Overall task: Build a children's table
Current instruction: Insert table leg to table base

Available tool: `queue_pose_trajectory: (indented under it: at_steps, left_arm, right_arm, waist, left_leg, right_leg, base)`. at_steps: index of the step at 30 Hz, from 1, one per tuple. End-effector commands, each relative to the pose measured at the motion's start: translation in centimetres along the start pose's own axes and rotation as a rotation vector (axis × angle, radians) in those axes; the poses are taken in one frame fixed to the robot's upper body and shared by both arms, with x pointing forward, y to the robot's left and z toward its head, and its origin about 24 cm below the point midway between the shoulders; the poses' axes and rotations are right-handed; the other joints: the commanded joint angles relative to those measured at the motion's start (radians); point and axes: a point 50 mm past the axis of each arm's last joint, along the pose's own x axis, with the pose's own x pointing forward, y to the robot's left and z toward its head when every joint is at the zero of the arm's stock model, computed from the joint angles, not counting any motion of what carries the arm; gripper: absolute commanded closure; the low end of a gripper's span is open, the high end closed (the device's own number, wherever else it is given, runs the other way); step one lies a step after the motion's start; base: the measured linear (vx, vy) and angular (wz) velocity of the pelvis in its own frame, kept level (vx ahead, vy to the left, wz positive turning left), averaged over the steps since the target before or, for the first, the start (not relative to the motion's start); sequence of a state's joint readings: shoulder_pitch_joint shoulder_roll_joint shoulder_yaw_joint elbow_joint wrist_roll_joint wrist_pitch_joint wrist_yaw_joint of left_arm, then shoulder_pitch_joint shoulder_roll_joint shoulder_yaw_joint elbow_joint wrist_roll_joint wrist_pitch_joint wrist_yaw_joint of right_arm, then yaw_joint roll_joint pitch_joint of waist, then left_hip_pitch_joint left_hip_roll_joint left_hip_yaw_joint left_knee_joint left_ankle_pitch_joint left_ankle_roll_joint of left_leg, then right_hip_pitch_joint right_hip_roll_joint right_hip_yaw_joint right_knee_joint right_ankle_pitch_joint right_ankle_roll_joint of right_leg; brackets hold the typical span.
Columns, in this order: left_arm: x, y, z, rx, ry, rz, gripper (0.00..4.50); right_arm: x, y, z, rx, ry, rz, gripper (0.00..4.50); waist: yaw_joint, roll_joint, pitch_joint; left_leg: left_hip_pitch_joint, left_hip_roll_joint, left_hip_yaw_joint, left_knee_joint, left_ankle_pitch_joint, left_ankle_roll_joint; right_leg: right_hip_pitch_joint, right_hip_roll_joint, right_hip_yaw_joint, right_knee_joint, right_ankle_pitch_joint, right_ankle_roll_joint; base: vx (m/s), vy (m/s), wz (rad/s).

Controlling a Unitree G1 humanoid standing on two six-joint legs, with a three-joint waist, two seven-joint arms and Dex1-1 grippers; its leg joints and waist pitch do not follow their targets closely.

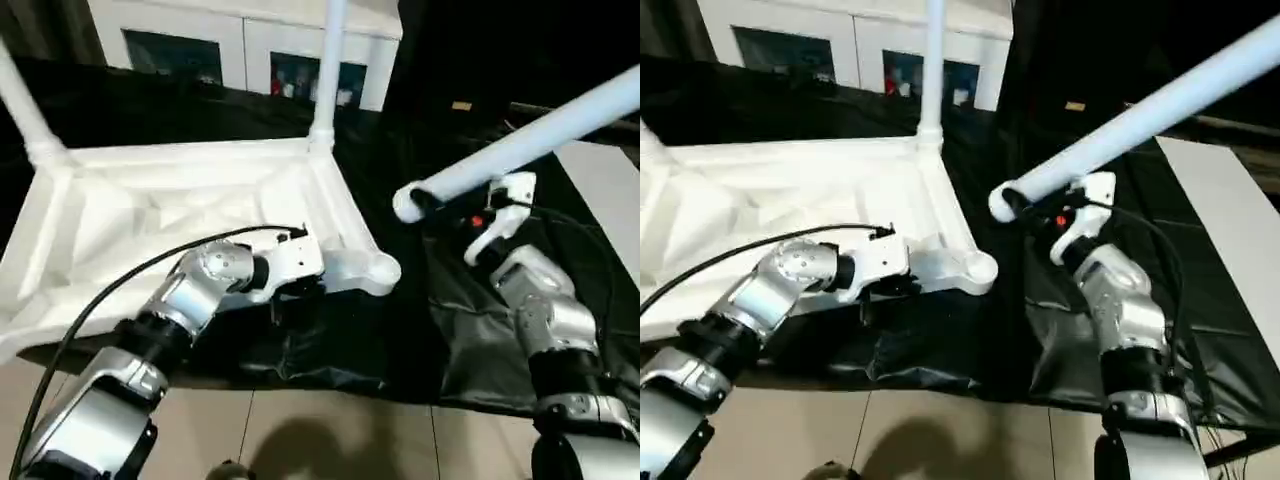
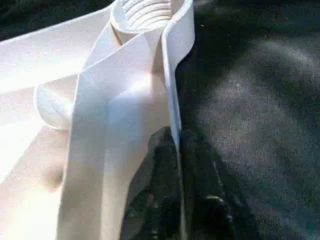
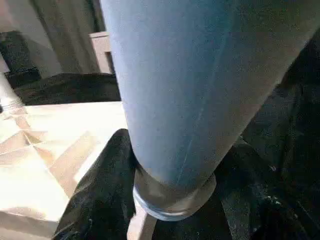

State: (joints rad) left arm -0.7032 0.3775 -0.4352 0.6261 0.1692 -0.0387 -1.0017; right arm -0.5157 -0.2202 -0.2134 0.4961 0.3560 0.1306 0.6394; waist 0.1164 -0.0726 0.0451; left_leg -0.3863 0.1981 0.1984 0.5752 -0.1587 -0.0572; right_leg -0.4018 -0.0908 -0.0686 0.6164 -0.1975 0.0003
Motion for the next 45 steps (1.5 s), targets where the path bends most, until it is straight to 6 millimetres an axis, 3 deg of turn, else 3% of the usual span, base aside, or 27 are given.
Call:
queue_pose_trajectory:
  at_steps: [1, 5, 8, 9, 12, 14, 15, 16, 18, 20, 21, 22, 23, 24, 25, 29, 31, 32, 34, 35, 36, 37, 38, 39, 40, 41, 45]
  left_arm:
    - [-0.7, 1.3, 2.8, 0.127, -0.108, 0.012, 3.93]
    - [-1.5, 1.7, 3.2, 0.106, -0.198, 0.076, 3.56]
    - [-2.1, 1.8, 3.9, 0.039, -0.291, 0.126, 3.31]
    - [-2.4, 2.0, 4.1, -0.002, -0.321, 0.164, 3.19]
    - [-3.2, 2.3, 4.3, -0.155, -0.402, 0.276, 2.99]
    - [-3.7, 2.2, 4.3, -0.224, -0.441, 0.35, 2.86]
    - [-4.4, 1.8, 4.3, -0.34, -0.51, 0.442, 2.7]
    - [-4.4, 1.7, 4.3, -0.35, -0.515, 0.45, 2.69]
    - [-4.9, 0.6, 4.2, -0.414, -0.562, 0.486, 2.69]
    - [-5.2, -0.9, 4.2, -0.451, -0.594, 0.489, 2.69]
    - [-5.4, -1.7, 4.2, -0.482, -0.609, 0.515, 2.69]
    - [-5.4, -1.8, 4.1, -0.487, -0.612, 0.524, 2.69]
    - [-5.9, -2.5, 3.8, -0.521, -0.618, 0.612, 2.69]
    - [-5.9, -2.5, 3.8, -0.521, -0.618, 0.612, 2.69]
    - [-6.1, -2.6, 3.5, -0.516, -0.594, 0.677, 2.69]
    - [-6.9, -3.4, 2.4, -0.573, -0.534, 0.909, 2.69]
    - [-7.4, -3.9, 1.9, -0.609, -0.502, 1.012, 2.69]
    - [-7.5, -4.2, 1.4, -0.643, -0.475, 1.067, 2.69]
    - [-7.6, -5.0, 0.6, -0.682, -0.429, 1.127, 2.69]
    - [-7.6, -5.5, 0.2, -0.705, -0.398, 1.157, 2.69]
    - [-7.5, -5.8, -0.1, -0.718, -0.38, 1.174, 2.69]
    - [-7.6, -6.2, -0.2, -0.74, -0.379, 1.194, 2.69]
    - [-7.6, -6.5, -0.3, -0.754, -0.383, 1.208, 2.69]
    - [-7.6, -7.0, -0.3, -0.749, -0.366, 1.218, 2.69]
    - [-7.6, -7.6, -0.2, -0.749, -0.359, 1.213, 2.69]
    - [-7.6, -7.6, -0.2, -0.749, -0.359, 1.212, 2.69]
    - [-7.3, -7.9, 0.3, -0.742, -0.382, 1.126, 2.69]
  right_arm:
    - [-0.4, 0.4, -0.1, 0.024, -0.017, -0.029, 2.59]
    - [-1.0, 1.7, -0.9, 0.053, -0.003, -0.031, 2.59]
    - [-1.4, 2.1, -1.1, 0.049, 0.015, -0.042, 2.59]
    - [-1.5, 2.3, -1.1, 0.031, 0.034, -0.04, 2.59]
    - [-2.0, 2.7, -0.6, -0.006, 0.064, -0.036, 2.59]
    - [-2.2, 3.1, -0.2, -0.007, 0.083, -0.024, 2.59]
    - [-2.5, 3.7, 0.2, -0.003, 0.125, 0.021, 2.59]
    - [-2.5, 3.7, 0.3, -0.003, 0.129, 0.025, 2.59]
    - [-2.8, 4.6, 0.4, 0.023, 0.18, 0.084, 2.59]
    - [-3.3, 5.6, 0.4, 0.046, 0.244, 0.168, 2.59]
    - [-3.6, 6.3, 0.2, 0.076, 0.292, 0.224, 2.59]
    - [-3.7, 6.4, 0.2, 0.078, 0.3, 0.237, 2.59]
    - [-4.4, 7.2, 0.0, 0.073, 0.358, 0.325, 2.59]
    - [-4.4, 7.2, 0.0, 0.073, 0.358, 0.325, 2.59]
    - [-4.6, 7.2, -0.2, 0.055, 0.375, 0.326, 2.59]
    - [-5.1, 6.2, -0.8, -0.064, 0.345, 0.162, 2.59]
    - [-5.2, 6.2, -0.4, -0.038, 0.243, 0.067, 2.59]
    - [-5.4, 6.4, -0.1, -0.044, 0.174, 0.031, 2.59]
    - [-6.0, 6.5, -0.2, -0.052, 0.102, -0.031, 2.59]
    - [-6.5, 6.4, -0.2, -0.068, 0.06, -0.071, 2.59]
    - [-6.7, 6.4, -0.3, -0.078, 0.038, -0.095, 2.59]
    - [-7.1, 6.4, -0.6, -0.085, 0.015, -0.123, 2.6]
    - [-7.4, 6.4, -0.8, -0.089, 0.004, -0.14, 2.6]
    - [-7.9, 6.5, -1.3, -0.101, -0.015, -0.159, 2.6]
    - [-8.4, 6.7, -1.8, -0.122, -0.04, -0.191, 2.6]
    - [-8.5, 6.7, -1.8, -0.123, -0.041, -0.193, 2.6]
    - [-8.9, 7.6, -2.8, -0.167, -0.055, -0.194, 2.6]
  waist:
    - [-0.001, 0.011, -0.066]
    - [-0.004, 0.013, -0.065]
    - [-0.007, 0.014, -0.064]
    - [-0.008, 0.02, -0.062]
    - [-0.01, 0.018, -0.059]
    - [-0.012, 0.024, -0.058]
    - [-0.013, 0.024, -0.057]
    - [-0.013, 0.022, -0.054]
    - [-0.015, 0.026, -0.055]
    - [-0.016, 0.022, -0.052]
    - [-0.016, 0.013, -0.052]
    - [-0.015, 0.018, -0.053]
    - [-0.016, 0.011, -0.053]
    - [-0.014, 0.012, -0.053]
    - [-0.015, 0.006, -0.049]
    - [-0.012, 0.003, -0.045]
    - [-0.014, 0.004, -0.045]
    - [-0.014, 0.01, -0.046]
    - [-0.016, 0.01, -0.046]
    - [-0.017, 0.017, -0.045]
    - [-0.018, 0.016, -0.043]
    - [-0.016, 0.028, -0.044]
    - [-0.019, 0.022, -0.044]
    - [-0.014, 0.051, -0.043]
    - [-0.021, 0.038, -0.038]
    - [-0.025, 0.045, -0.039]
    - [-0.032, 0.053, -0.037]
  left_leg:
    - [0.028, 0.038, -0.016, -0.063, -0.163, 0.002]
    - [0.029, 0.039, -0.015, -0.063, -0.171, -0.004]
    - [0.029, 0.039, -0.015, -0.066, -0.193, -0.011]
    - [0.031, 0.04, -0.014, -0.067, -0.207, -0.018]
    - [0.03, 0.041, -0.015, -0.068, -0.224, -0.026]
    - [0.029, 0.04, -0.016, -0.069, -0.236, -0.027]
    - [0.031, 0.04, -0.015, -0.068, -0.248, -0.027]
    - [0.025, 0.042, -0.018, -0.069, -0.238, -0.023]
    - [0.026, 0.039, -0.017, -0.067, -0.234, -0.016]
    - [0.025, 0.04, -0.016, -0.068, -0.237, -0.013]
    - [0.02, 0.042, -0.018, -0.069, -0.223, -0.01]
    - [0.021, 0.042, -0.017, -0.067, -0.212, -0.002]
    - [0.019, 0.041, -0.018, -0.066, -0.212, 0.003]
    - [0.019, 0.043, -0.018, -0.065, -0.207, 0.003]
    - [0.019, 0.042, -0.015, -0.066, -0.216, 0.004]
    - [0.022, 0.044, -0.018, -0.069, -0.254, -0.029]
    - [0.022, 0.041, -0.018, -0.07, -0.27, -0.036]
    - [0.022, 0.04, -0.02, -0.071, -0.28, -0.038]
    - [0.023, 0.042, -0.024, -0.073, -0.306, -0.042]
    - [0.023, 0.044, -0.023, -0.074, -0.319, -0.049]
    - [0.021, 0.041, -0.023, -0.075, -0.331, -0.049]
    - [0.024, 0.038, -0.026, -0.076, -0.347, -0.049]
    - [0.023, 0.04, -0.025, -0.076, -0.357, -0.048]
    - [0.024, 0.038, -0.03, -0.078, -0.377, -0.054]
    - [0.023, 0.038, -0.029, -0.08, -0.409, -0.051]
    - [0.022, 0.037, -0.029, -0.079, -0.434, -0.052]
    - [0.023, 0.032, -0.032, -0.079, -0.453, -0.033]
  right_leg:
    - [0.048, -0.058, 0.045, -0.056, -0.012, -0.203]
    - [0.048, -0.057, 0.044, -0.051, 0.016, -0.216]
    - [0.048, -0.058, 0.044, -0.053, -0.016, -0.219]
    - [0.046, -0.058, 0.046, -0.056, -0.036, -0.218]
    - [0.048, -0.055, 0.047, -0.056, -0.052, -0.216]
    - [0.048, -0.054, 0.047, -0.06, -0.082, -0.206]
    - [0.045, -0.053, 0.048, -0.065, -0.108, -0.198]
    - [0.052, -0.055, 0.047, -0.065, -0.103, -0.202]
    - [0.047, -0.052, 0.048, -0.07, -0.126, -0.192]
    - [0.045, -0.05, 0.049, -0.075, -0.151, -0.175]
    - [0.052, -0.05, 0.048, -0.071, -0.143, -0.17]
    - [0.049, -0.048, 0.049, -0.071, -0.126, -0.165]
    - [0.05, -0.047, 0.048, -0.072, -0.137, -0.159]
    - [0.051, -0.048, 0.048, -0.074, -0.134, -0.152]
    - [0.043, -0.046, 0.05, -0.08, -0.155, -0.137]
    - [0.035, -0.051, 0.05, -0.092, -0.27, -0.086]
    - [0.031, -0.049, 0.051, -0.095, -0.282, -0.076]
    - [0.031, -0.049, 0.05, -0.095, -0.29, -0.07]
    - [0.029, -0.045, 0.048, -0.098, -0.284, -0.052]
    - [0.026, -0.045, 0.05, -0.101, -0.274, -0.045]
    - [0.026, -0.044, 0.049, -0.102, -0.283, -0.041]
    - [0.026, -0.043, 0.049, -0.101, -0.299, -0.035]
    - [0.025, -0.042, 0.05, -0.106, -0.302, -0.032]
    - [0.024, -0.044, 0.049, -0.105, -0.307, -0.031]
    - [0.023, -0.04, 0.047, -0.112, -0.325, -0.025]
    - [0.022, -0.039, 0.047, -0.119, -0.34, -0.022]
    - [0.02, -0.04, 0.046, -0.124, -0.414, -0.016]
  base:
    - [0.0, 0.0, 0.0]
    - [0.0, 0.0, 0.0]
    - [0.0, 0.0, 0.0]
    - [0.0, 0.0, 0.0]
    - [0.0, 0.0, 0.0]
    - [0.0, 0.0, 0.0]
    - [0.0, 0.0, 0.0]
    - [0.0, 0.0, 0.0]
    - [0.0, 0.0, 0.0]
    - [0.0, 0.0, 0.0]
    - [0.0, 0.0, 0.0]
    - [0.0, 0.0, 0.0]
    - [0.0, 0.0, 0.0]
    - [0.0, 0.0, 0.0]
    - [0.0, 0.0, 0.0]
    - [0.0, 0.0, 0.0]
    - [0.0, 0.0, 0.0]
    - [0.0, 0.0, 0.0]
    - [0.0, 0.0, 0.0]
    - [0.0, 0.0, 0.0]
    - [0.0, 0.0, 0.0]
    - [0.0, 0.0, 0.0]
    - [0.0, 0.0, 0.0]
    - [0.0, 0.0, 0.0]
    - [0.0, 0.0, 0.0]
    - [0.0, 0.0, 0.0]
    - [0.0, 0.0, 0.0]
